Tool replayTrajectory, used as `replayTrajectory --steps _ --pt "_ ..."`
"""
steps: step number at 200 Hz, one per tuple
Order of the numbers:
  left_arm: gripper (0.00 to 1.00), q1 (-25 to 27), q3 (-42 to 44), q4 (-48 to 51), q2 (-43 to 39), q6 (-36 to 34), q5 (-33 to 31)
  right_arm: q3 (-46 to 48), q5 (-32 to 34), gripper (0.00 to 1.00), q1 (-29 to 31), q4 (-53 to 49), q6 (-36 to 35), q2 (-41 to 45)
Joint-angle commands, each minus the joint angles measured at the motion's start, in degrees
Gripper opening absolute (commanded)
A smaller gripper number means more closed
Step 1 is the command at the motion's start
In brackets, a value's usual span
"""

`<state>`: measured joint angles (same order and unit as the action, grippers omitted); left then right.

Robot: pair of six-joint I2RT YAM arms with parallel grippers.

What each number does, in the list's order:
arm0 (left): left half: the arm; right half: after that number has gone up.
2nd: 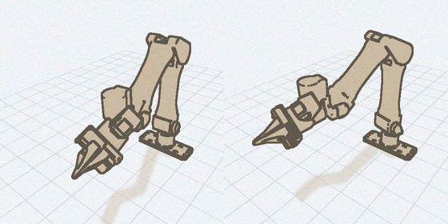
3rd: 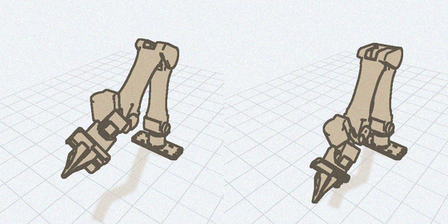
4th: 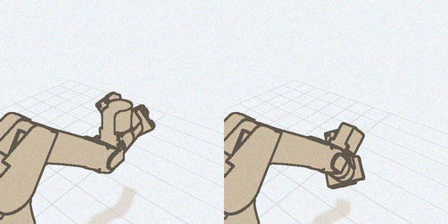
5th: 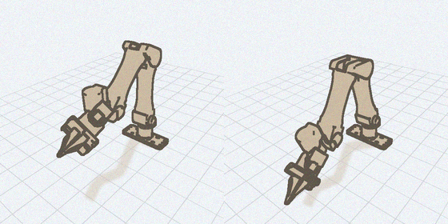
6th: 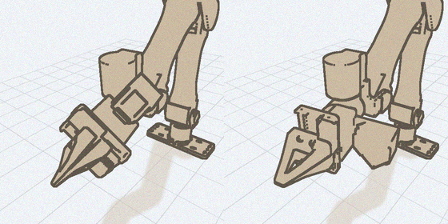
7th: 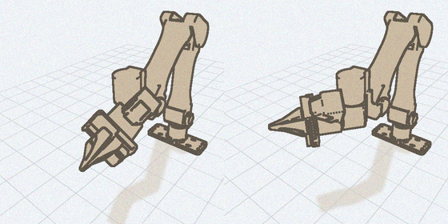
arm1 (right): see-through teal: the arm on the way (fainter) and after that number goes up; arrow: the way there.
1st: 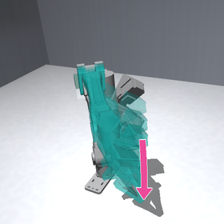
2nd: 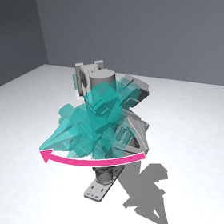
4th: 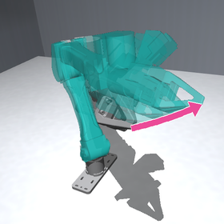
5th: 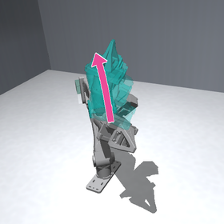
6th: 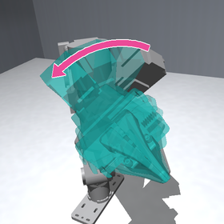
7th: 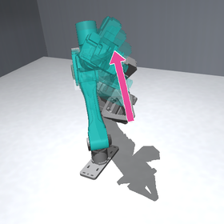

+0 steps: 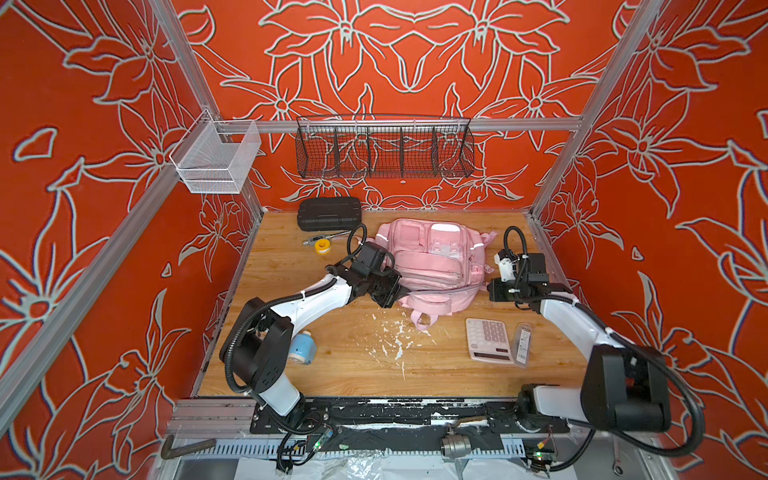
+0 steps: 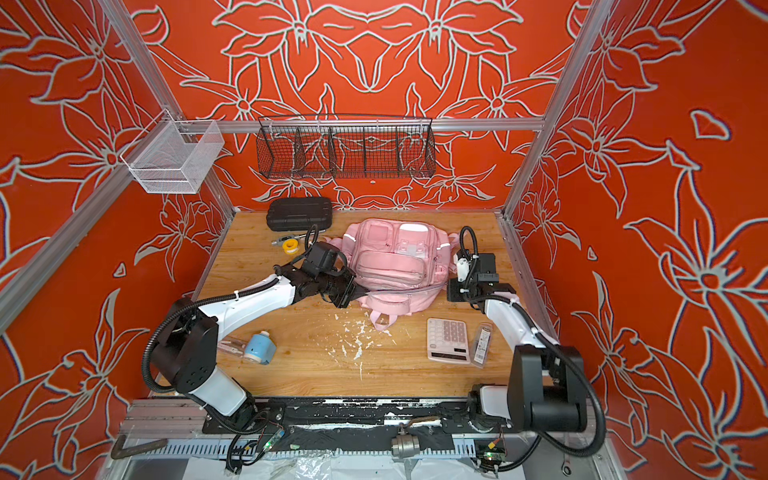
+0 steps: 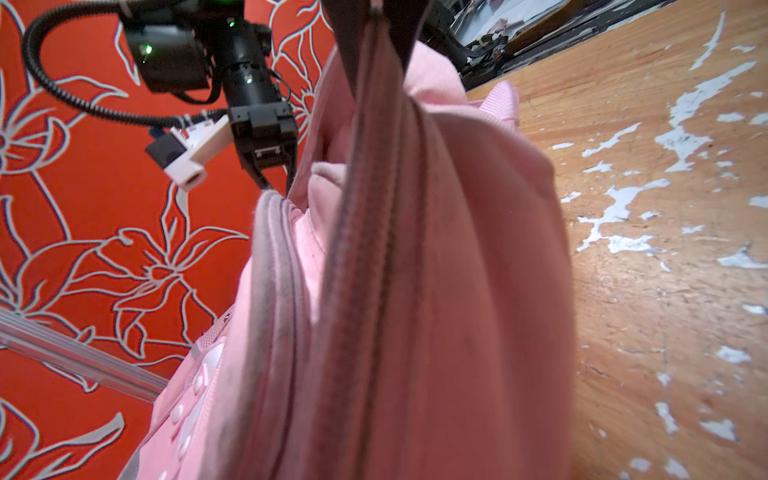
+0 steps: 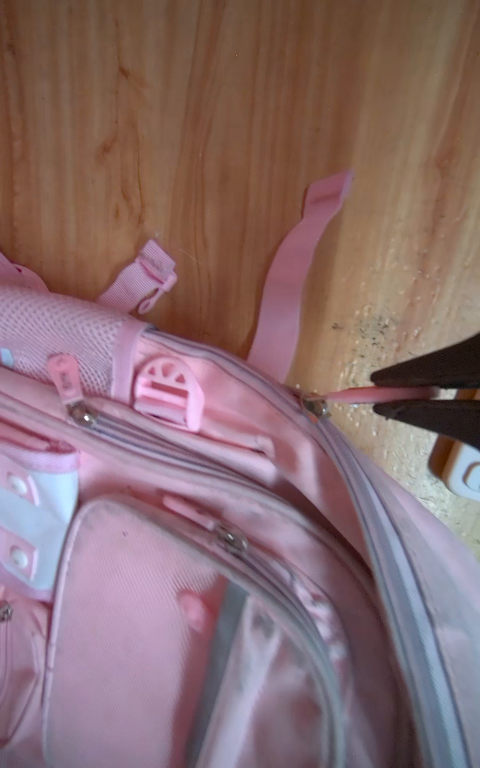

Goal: Pack the student bag

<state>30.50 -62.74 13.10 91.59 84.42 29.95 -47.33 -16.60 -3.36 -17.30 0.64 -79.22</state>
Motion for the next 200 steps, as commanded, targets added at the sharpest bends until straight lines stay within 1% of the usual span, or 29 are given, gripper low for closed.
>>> replayTrajectory --steps 1,63,89,116,144,170,186,200 --pt "0.00 -1.1 -0.2 0.3 -4.7 -2.2 2.4 -5.1 1.5 0.00 -2.4 1.9 -1.7 -4.4" --pt "0.00 -1.1 1.7 -0.1 -5.4 -1.8 1.8 -9.8 -0.4 0.00 -2.8 1.6 -3.0 -12.1" --pt "0.00 -0.9 1.7 1.5 -6.4 -2.3 0.6 -11.1 0.4 0.00 -3.1 0.7 -4.3 -13.5" --pt "0.00 -0.9 2.3 2.5 -7.6 -2.5 -0.2 -12.3 -0.3 0.00 -3.5 0.7 -4.3 -15.3" --pt "0.00 -0.9 3.8 2.6 -8.8 -2.1 -1.3 -14.1 -2.2 0.00 -3.5 0.2 -4.3 -16.8" --pt "0.00 -0.5 3.6 2.7 -8.5 -3.1 -2.0 -14.1 -5.0 0.00 -3.5 0.2 -3.8 -16.0" --pt "0.00 0.1 3.2 2.7 -8.0 -4.8 -2.9 -13.4 -7.7 0.15 -3.4 0.0 -4.3 -14.2" --pt "0.19 0.9 2.1 3.4 -8.0 -7.3 -4.4 -12.7 -7.7 0.25 -3.4 -1.0 -4.5 -11.1"
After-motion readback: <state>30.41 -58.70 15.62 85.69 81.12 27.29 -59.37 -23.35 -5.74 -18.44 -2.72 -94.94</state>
